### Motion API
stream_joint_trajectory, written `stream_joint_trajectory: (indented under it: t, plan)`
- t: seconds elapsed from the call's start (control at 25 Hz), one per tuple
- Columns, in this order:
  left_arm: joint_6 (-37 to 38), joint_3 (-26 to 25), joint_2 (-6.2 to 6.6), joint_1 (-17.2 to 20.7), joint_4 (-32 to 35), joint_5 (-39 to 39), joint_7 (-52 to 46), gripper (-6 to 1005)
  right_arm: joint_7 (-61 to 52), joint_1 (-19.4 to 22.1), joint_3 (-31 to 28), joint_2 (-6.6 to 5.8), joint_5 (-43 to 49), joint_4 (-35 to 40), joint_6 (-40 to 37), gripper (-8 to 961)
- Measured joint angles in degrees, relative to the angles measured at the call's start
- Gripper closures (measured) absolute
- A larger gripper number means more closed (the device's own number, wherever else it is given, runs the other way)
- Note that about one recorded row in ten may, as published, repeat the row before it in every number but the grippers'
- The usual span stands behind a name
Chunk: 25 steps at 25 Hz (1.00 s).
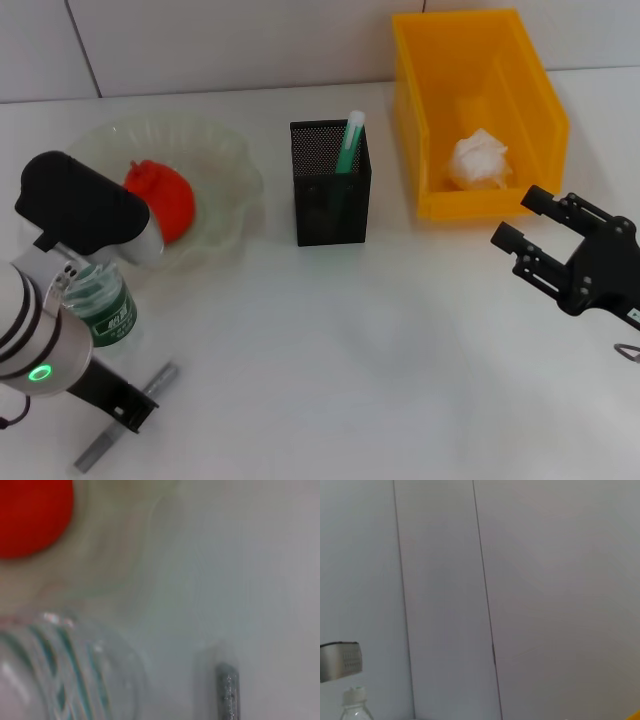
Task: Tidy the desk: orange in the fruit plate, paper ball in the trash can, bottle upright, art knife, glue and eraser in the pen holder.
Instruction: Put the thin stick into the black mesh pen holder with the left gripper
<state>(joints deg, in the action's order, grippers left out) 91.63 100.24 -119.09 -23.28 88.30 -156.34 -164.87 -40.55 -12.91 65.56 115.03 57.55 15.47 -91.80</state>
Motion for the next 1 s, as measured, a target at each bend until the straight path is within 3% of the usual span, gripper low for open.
stream_joint_trajectory:
  t: [0.12,0.16,0.4,0.52,0.56,0.76,0.84,0.96,1.0]
  plan:
    - [0.35,0.11,0.0,0.11,1.96,0.62,0.0,861,-0.92,0.0,-1.29,-0.02,-0.28,0.0,0.38,345]
    - [0.47,0.34,0.0,0.46,6.22,2.62,0.11,860,-1.21,0.02,-1.97,-0.02,-0.31,0.0,0.62,345]
    - [-0.7,0.39,0.07,1.01,10.46,4.67,0.56,859,-1.51,0.5,-5.95,0.16,-0.32,-0.59,1.09,345]
    - [-6.58,0.19,0.26,2.29,15.75,8.36,3.39,861,-2.05,0.74,-9.2,0.02,-0.22,-2.25,1.4,344]
    - [-12.95,0.35,0.28,3.54,17.72,11.01,6.96,862,-2.15,0.93,-10.42,-0.14,-0.18,-3.1,1.64,344]
    - [-19.37,0.51,0.28,4.86,17.81,13.72,10.54,869,-2.81,1.56,-11.06,-0.18,-0.17,-3.11,1.69,345]
    - [-34.44,1.5,0.33,8.44,15.78,21.68,21.76,869,-2.98,1.64,-11.06,-0.2,-0.16,-3.03,1.36,345]
    - [-37.35,1.65,0.33,8.97,14.92,23.61,24.22,869,-3.25,1.64,-11.06,-0.2,-0.16,-3.0,1.32,345]
    - [-42.47,1.78,0.34,9.19,11.65,29.69,29.78,869,-3.46,1.63,-11.07,-0.21,-0.16,-2.99,1.3,345]
